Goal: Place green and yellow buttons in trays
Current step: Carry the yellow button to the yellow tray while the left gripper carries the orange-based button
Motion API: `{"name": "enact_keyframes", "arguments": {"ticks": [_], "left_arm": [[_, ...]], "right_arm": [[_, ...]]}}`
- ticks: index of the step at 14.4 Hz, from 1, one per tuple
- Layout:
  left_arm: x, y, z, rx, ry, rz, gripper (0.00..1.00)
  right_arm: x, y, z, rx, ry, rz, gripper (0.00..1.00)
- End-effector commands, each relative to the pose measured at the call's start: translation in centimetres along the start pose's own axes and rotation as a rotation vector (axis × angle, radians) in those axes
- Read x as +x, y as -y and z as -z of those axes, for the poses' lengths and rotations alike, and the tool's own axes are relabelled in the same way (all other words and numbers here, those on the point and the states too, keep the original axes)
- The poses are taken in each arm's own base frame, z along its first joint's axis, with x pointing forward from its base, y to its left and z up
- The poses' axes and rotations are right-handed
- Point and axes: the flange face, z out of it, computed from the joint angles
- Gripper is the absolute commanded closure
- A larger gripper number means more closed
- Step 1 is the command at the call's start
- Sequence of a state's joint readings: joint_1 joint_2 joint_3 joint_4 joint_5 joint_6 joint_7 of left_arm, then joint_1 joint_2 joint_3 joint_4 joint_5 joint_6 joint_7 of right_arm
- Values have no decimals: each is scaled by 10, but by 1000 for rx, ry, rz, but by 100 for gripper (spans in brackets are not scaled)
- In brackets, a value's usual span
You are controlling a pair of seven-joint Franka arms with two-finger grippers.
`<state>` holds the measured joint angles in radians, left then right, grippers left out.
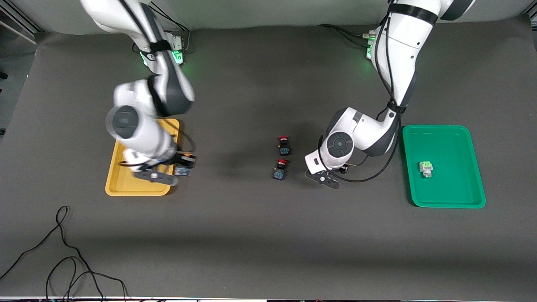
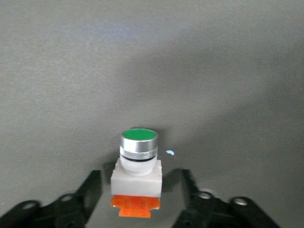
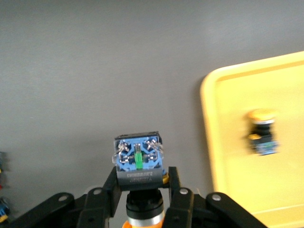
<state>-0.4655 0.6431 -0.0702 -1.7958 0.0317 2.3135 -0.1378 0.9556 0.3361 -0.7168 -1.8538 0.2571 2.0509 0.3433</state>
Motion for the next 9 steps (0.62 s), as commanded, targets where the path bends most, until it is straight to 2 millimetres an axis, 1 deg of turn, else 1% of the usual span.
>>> {"name": "enact_keyframes", "arguments": {"ticks": [1, 2, 3, 4, 5, 6, 7, 8, 9], "left_arm": [[-1, -2, 14, 20, -6, 60, 95], [1, -1, 19, 16, -13, 69, 97], [2, 3, 36, 10, -19, 86, 98], [1, 13, 67, 12, -9, 115, 98], [-1, 25, 99, 10, 3, 137, 98], [-3, 37, 132, -16, 13, 170, 98], [-6, 50, 159, -54, 23, 203, 98], [-12, 64, 182, -78, 24, 242, 98], [-22, 85, 202, -86, 25, 276, 98]], "right_arm": [[6, -74, 15, 32, 12, 63, 100], [10, -104, 15, 39, 18, 93, 100], [13, -129, 14, 42, 22, 119, 100], [15, -152, 8, 38, 27, 142, 100], [14, -173, -4, 32, 28, 167, 100], [11, -194, -20, 24, 4, 193, 100], [6, -217, -39, 15, -21, 210, 100], [-2, -235, -60, 4, -50, 230, 100], [-11, -246, -77, -11, -73, 241, 100]]}}
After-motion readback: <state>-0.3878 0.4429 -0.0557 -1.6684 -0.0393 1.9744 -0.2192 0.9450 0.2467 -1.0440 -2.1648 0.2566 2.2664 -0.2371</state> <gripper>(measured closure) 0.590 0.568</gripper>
